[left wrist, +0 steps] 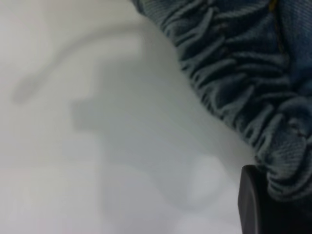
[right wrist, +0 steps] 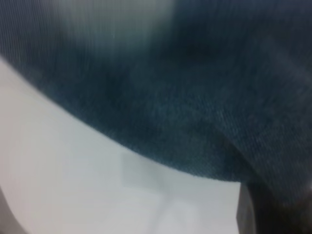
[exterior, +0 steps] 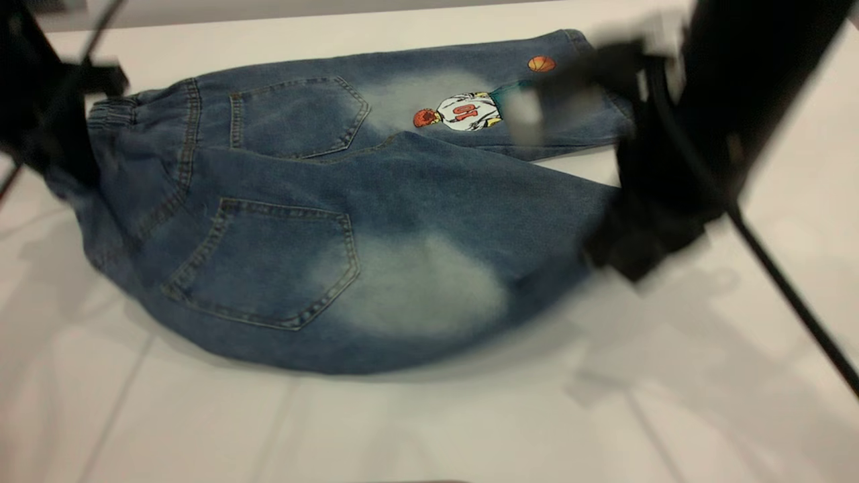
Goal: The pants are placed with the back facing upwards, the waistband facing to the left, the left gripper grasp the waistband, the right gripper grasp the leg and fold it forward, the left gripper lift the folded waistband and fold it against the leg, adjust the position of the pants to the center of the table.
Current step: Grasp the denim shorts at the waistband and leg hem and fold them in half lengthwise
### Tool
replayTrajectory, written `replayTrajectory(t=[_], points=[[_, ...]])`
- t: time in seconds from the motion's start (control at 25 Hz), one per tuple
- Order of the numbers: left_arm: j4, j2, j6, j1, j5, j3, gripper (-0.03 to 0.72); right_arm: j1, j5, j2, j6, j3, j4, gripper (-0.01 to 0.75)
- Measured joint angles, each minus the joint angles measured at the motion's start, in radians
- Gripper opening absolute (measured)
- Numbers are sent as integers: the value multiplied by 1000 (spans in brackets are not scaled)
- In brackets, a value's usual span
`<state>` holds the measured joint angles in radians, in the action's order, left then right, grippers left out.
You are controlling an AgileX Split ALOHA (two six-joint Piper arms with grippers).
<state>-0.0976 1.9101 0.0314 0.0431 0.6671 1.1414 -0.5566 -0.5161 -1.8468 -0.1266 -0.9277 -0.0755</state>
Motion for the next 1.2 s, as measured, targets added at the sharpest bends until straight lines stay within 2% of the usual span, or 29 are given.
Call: replayTrajectory(t=[0.2,0.36,0.52,0.8,0.96,1.2], points=[[-41,-24,0,0,124,83,83,52,-39,29,0,-121,6,32],[-68,-24,13,-1,212,134,83,150,-62,29,0,-202,11,32],[-82,-24,67,-6,239,160,83,260,-68,28,4,-261,12,32],[-88,-24,231,-6,209,164,83,370,-95,26,5,-331,13,32],[-90,-24,354,-6,159,164,83,380,-100,21,5,-359,13,32],[-108,-24,539,-6,25,164,83,382,-130,-45,5,-408,14,32]])
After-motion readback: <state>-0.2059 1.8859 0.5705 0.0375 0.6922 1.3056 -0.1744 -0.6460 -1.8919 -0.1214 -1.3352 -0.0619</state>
